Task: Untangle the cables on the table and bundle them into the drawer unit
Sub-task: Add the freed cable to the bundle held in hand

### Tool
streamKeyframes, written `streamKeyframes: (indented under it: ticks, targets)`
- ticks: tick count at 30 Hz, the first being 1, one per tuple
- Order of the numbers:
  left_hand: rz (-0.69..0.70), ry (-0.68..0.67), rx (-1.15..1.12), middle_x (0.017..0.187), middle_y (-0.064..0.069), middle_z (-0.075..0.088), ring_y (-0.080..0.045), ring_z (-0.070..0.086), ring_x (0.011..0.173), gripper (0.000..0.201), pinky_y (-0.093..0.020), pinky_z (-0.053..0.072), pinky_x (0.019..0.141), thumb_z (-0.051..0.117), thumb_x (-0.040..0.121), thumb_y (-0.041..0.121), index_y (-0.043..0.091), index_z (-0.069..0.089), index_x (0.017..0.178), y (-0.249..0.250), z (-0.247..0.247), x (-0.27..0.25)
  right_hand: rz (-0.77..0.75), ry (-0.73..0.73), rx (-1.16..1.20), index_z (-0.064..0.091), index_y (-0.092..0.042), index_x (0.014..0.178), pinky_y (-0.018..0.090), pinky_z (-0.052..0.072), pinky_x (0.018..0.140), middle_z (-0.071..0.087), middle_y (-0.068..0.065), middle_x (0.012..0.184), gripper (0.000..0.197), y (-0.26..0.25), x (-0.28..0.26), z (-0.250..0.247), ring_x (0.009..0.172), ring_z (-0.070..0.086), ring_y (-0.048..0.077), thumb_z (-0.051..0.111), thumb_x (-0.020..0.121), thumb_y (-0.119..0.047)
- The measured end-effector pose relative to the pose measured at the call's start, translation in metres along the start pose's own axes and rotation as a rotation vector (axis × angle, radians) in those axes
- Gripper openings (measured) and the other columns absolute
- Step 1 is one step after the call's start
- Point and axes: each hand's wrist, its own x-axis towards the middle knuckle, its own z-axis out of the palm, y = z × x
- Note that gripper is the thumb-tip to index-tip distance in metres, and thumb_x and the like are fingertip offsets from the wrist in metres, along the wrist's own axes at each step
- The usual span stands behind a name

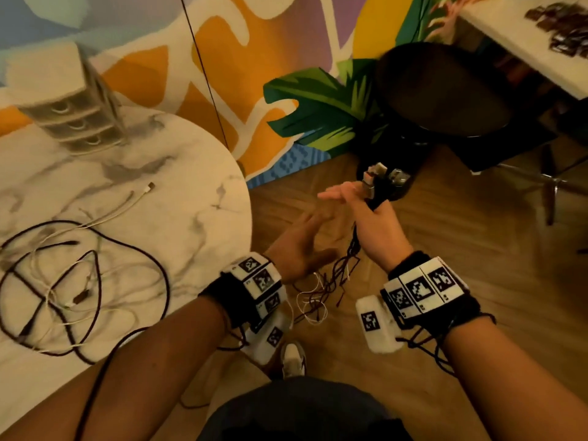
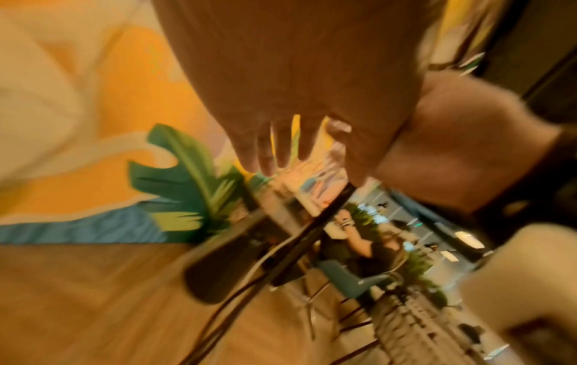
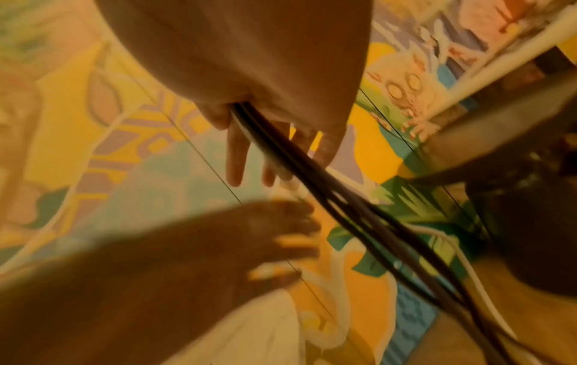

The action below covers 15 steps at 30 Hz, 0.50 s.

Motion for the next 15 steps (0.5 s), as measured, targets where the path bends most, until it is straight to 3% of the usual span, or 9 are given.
streamKeyframes:
  ticks: [2,4,6,8,9,11,12,14,15]
  targets:
    - [0.120,-0.024,-0.095,0.125,-0.008,0.056,-0.018,0.055,0.112,0.050,-0.032,0.046,0.095,0.066,0.081,0.027,0.010,0.051,0.126,0.033,-0.008,0.013,-0.026,-0.069,-0.051,0.068,-0.015,0.104,0.017,0.045,0.082,0.070,-0.011,0.100,0.029,-0.008,0.003,-0.004,0.089,0.062,-0.002,0.043,0.100,-0.029]
    - [0.106,-0.019,-0.184,0.112,-0.014,0.061,-0.022,0.059,0.100,0.036,-0.032,0.050,0.088,0.059,0.085,0.007,-0.001,0.055,0.120,0.060,-0.015,0.026,-0.050,-0.083,-0.081,0.070,-0.014,0.106,0.023,0.048,0.082,0.070,-0.006,0.098,0.034,-0.019,0.007,-0.009,0.088,0.063,0.006,0.043,0.099,-0.033]
    - [0.039,-0.043,-0.461,0.099,-0.010,0.061,-0.012,0.060,0.084,0.029,-0.019,0.051,0.073,0.044,0.090,-0.008,-0.008,0.051,0.118,0.078,-0.017,0.032,-0.033,-0.084,0.032,0.070,-0.012,0.108,0.022,0.052,0.072,0.071,-0.001,0.096,0.039,-0.030,0.012,-0.019,0.080,0.065,0.009,0.041,0.099,-0.037]
    - [-0.035,-0.022,-0.704,0.070,0.000,0.058,-0.002,0.056,0.057,0.019,-0.014,0.046,0.053,0.039,0.090,-0.005,-0.001,0.055,0.100,0.092,-0.018,0.036,0.005,-0.201,0.187,0.063,-0.018,0.119,0.022,0.051,0.057,0.070,0.001,0.089,0.036,-0.034,0.014,-0.030,0.068,0.062,0.012,0.042,0.099,-0.039]
    - [-0.081,0.014,-0.760,0.059,0.001,0.050,-0.002,0.051,0.047,0.015,-0.014,0.041,0.047,0.041,0.088,0.003,0.004,0.055,0.093,0.094,-0.019,0.038,0.031,-0.293,0.259,0.059,-0.023,0.122,0.024,0.053,0.058,0.068,0.000,0.089,0.032,-0.030,0.013,-0.035,0.069,0.063,0.014,0.047,0.096,-0.039]
    - [-0.115,-0.005,-0.861,0.051,0.001,0.034,-0.012,0.034,0.040,0.016,-0.020,0.030,0.040,0.042,0.085,0.015,0.014,0.049,0.071,0.095,-0.027,0.040,0.045,-0.457,0.277,0.058,-0.025,0.109,0.027,0.054,0.065,0.065,0.000,0.087,0.022,-0.010,0.006,-0.035,0.073,0.062,0.016,0.059,0.087,-0.028]
    - [-0.098,-0.030,-0.889,0.046,0.002,0.028,-0.015,0.023,0.038,0.029,-0.023,0.023,0.037,0.042,0.088,0.015,0.016,0.038,0.059,0.099,-0.034,0.041,0.020,-0.500,0.166,0.060,-0.021,0.092,0.024,0.049,0.061,0.061,-0.002,0.075,0.007,0.000,0.001,-0.030,0.066,0.056,0.013,0.063,0.085,-0.021]
    - [-0.068,-0.018,-0.758,0.037,0.004,0.025,-0.013,0.018,0.033,0.048,-0.019,0.019,0.038,0.047,0.092,0.013,0.017,0.028,0.048,0.105,-0.045,0.043,-0.017,-0.414,-0.059,0.045,-0.018,0.060,0.019,0.030,0.050,0.040,-0.010,0.052,0.034,0.026,-0.001,-0.010,0.049,0.034,0.005,0.063,0.088,-0.012]
    - [-0.063,0.010,-0.570,0.036,0.006,0.027,-0.011,0.020,0.031,0.053,-0.019,0.020,0.038,0.051,0.092,0.014,0.018,0.030,0.044,0.109,-0.047,0.042,-0.003,-0.318,-0.098,0.036,-0.020,0.054,0.019,0.023,0.047,0.032,-0.012,0.046,0.044,0.036,0.000,0.002,0.045,0.026,0.004,0.060,0.089,-0.009]
